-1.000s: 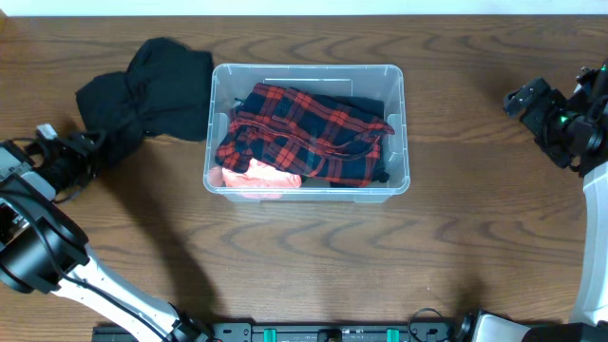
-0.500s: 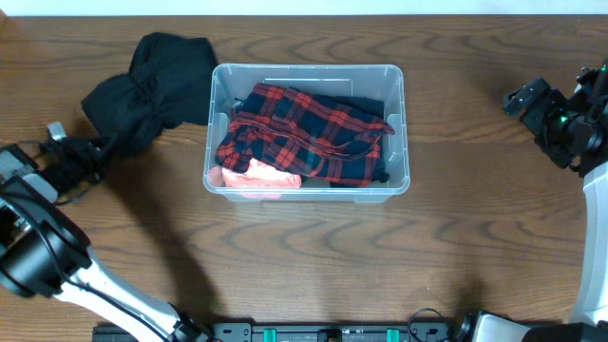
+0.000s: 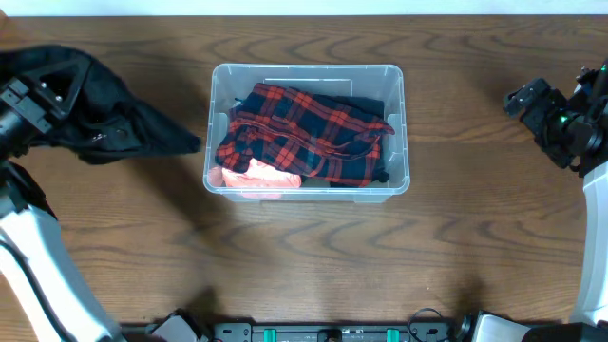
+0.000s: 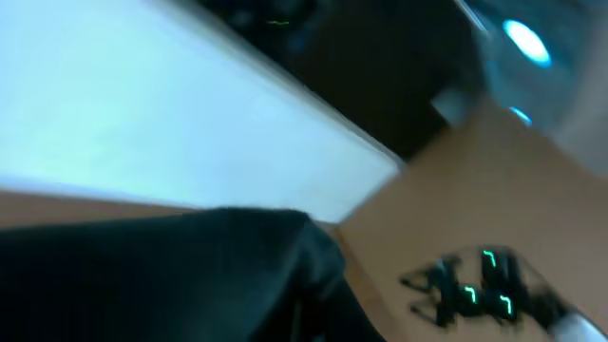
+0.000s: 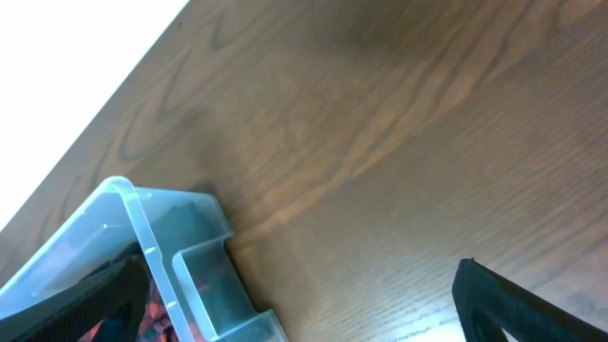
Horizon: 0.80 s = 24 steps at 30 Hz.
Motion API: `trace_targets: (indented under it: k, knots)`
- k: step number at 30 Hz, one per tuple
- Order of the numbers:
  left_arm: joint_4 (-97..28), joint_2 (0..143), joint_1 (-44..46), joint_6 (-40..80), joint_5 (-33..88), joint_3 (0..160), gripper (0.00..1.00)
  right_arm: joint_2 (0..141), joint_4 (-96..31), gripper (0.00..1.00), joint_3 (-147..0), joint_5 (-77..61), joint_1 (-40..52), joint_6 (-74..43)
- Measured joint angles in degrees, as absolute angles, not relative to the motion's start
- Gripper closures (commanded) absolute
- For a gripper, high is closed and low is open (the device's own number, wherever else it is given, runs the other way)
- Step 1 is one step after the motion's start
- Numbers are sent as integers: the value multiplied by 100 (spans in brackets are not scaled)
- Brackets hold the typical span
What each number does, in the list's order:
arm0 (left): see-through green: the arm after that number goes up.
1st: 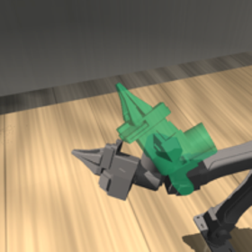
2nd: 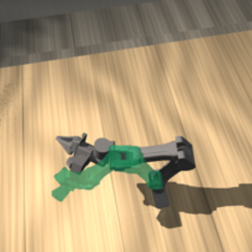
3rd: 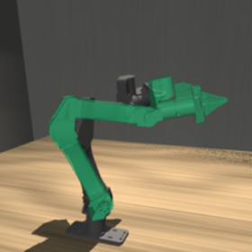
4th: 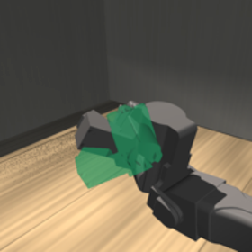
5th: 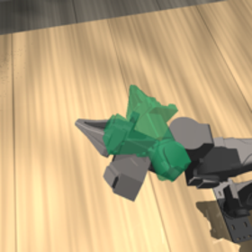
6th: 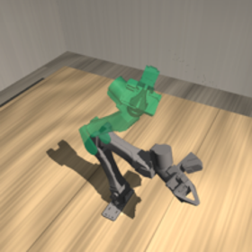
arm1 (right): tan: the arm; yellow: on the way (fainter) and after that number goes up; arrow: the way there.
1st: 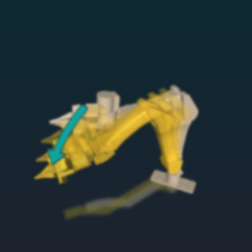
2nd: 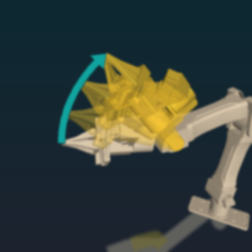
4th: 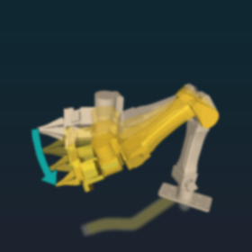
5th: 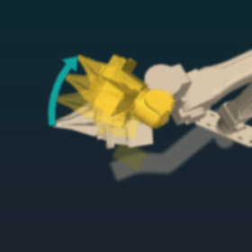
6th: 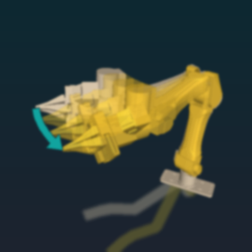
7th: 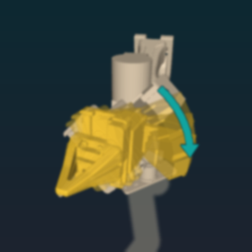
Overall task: Pack container
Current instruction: 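Carry the black garment over the bin and lower it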
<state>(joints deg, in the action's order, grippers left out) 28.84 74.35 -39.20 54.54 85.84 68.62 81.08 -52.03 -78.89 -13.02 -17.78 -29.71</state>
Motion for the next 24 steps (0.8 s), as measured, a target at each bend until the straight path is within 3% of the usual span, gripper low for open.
trace_targets:
  k: [4,9,15,24]
  knots:
    - [5275,7072,-3306,7347,8862,6984,94,8108,-5205,1,-7889,-1302,-1778,-2971]
    - [5662,7061,-2158,8578,9032,7330,94,8108,-5205,1,-7891,-1302,-1778,-2971]
    - [5671,7417,-696,8501,9094,7343,94,8108,-5207,1,-7889,-1302,-1778,-2971]
    - [5658,8624,486,7465,8683,7343,94,8108,-5205,1,-7891,-1299,-1778,-2971]
